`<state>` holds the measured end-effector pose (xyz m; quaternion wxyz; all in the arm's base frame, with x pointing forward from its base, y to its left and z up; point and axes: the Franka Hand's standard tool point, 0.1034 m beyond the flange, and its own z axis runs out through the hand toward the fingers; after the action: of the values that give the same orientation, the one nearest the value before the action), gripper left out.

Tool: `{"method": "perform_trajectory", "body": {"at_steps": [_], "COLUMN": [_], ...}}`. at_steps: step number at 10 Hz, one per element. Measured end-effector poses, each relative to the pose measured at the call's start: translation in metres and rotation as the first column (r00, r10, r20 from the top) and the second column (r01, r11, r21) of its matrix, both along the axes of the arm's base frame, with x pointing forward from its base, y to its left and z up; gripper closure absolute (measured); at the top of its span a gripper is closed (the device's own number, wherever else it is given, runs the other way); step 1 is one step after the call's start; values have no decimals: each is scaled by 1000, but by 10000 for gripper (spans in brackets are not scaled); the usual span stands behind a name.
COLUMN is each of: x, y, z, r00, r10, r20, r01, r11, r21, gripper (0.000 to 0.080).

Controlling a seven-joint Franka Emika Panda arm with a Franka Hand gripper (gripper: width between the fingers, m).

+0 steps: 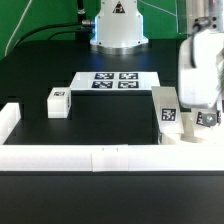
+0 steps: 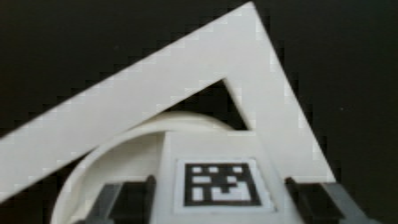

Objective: Assemble stool

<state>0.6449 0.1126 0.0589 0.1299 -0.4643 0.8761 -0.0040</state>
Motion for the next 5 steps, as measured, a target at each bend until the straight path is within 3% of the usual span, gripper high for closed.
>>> {"method": "perform_trajectory", "body": {"at_steps": [2,5], "x": [-2,-3], "y": [3,5], "z": [-1,-1], "r00": [999,999], "r10": [-43,12], "r20": [32,36], "r01": [43,-12], "r11": [999,1000], "r21": [20,7], "gripper": [459,411]}}
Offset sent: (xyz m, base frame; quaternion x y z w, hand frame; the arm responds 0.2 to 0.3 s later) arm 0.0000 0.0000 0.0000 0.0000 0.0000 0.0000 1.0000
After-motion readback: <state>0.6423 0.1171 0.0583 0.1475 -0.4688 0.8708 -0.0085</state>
